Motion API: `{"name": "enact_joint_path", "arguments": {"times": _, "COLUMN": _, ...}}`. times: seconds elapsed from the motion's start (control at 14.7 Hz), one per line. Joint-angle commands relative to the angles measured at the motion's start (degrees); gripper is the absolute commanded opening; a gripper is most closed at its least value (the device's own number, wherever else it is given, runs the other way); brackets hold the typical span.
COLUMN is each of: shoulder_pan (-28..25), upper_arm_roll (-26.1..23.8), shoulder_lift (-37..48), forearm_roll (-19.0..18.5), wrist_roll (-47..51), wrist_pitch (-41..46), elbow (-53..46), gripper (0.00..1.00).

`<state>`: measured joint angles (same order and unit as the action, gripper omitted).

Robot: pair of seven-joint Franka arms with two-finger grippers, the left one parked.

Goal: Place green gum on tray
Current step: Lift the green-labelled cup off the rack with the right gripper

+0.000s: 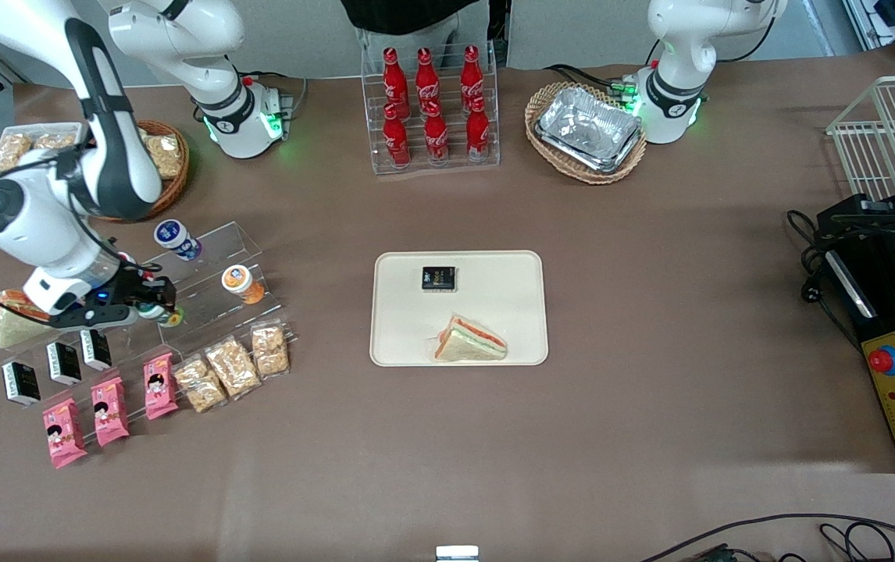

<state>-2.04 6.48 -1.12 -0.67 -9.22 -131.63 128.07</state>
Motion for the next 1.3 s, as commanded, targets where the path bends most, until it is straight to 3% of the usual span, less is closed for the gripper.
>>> {"name": "enact_joint_path", "arguments": {"times": 0.0, "shoulder_pan": 0.0, "upper_arm_roll": -0.1, "shoulder_lift": 0.1, "forearm_roll": 0.6, "wrist_roll": -0.8, "wrist_pitch": 15.7, "elbow": -12.0, "gripper": 0.61}}
{"name": "enact_joint_path", "arguments": {"times": 0.34, "shoulder_pan": -0.6, "upper_arm_roll": -2.8, "shoulder_lift": 0.1, "forearm_roll": 1.5, "wrist_roll": 0.6, "wrist_pitch": 32.9, "elbow": -25.7, "gripper": 0.61}}
{"name": "enact_joint_path", "arguments": {"times": 0.68, "shoulder_pan": -0.5, "upper_arm_roll": -14.6, "shoulder_lift": 0.2, "forearm_roll": 3.9, "wrist_roll": 20.2, "wrist_pitch": 38.9, "elbow": -29.8, "gripper": 0.61}}
{"name": "enact_joint_path", "arguments": {"times": 0.82, "shoulder_pan": -0.5, "upper_arm_roll": -19.5, "shoulder_lift": -0.4, "forearm_roll": 5.8, "wrist_roll": 28.3, "wrist_pitch": 37.8, "elbow": -29.0, "gripper": 0.62}}
{"name": "enact_joint_path", "arguments": {"times": 0.95, "shoulder_pan": -0.5, "upper_arm_roll": -20.0, "shoulder_lift": -1.6, "forearm_roll": 11.1, "wrist_roll": 30.3, "wrist_pitch": 33.7, "elbow": -25.2, "gripper": 0.63}}
{"name": "enact_joint_path", "arguments": {"times": 1.02, "shoulder_pan": -0.7, "upper_arm_roll": -20.4, "shoulder_lift": -1.5, "forearm_roll": 12.1, "wrist_roll": 30.7, "wrist_pitch": 30.1, "elbow": -21.8, "gripper": 0.63}}
{"name": "enact_joint_path", "arguments": {"times": 1.23, "shoulder_pan": -7.8, "upper_arm_roll": -21.2, "shoulder_lift": -1.3, "forearm_roll": 12.1, "wrist_roll": 36.5, "wrist_pitch": 19.5, "elbow": -13.3, "gripper": 0.63}}
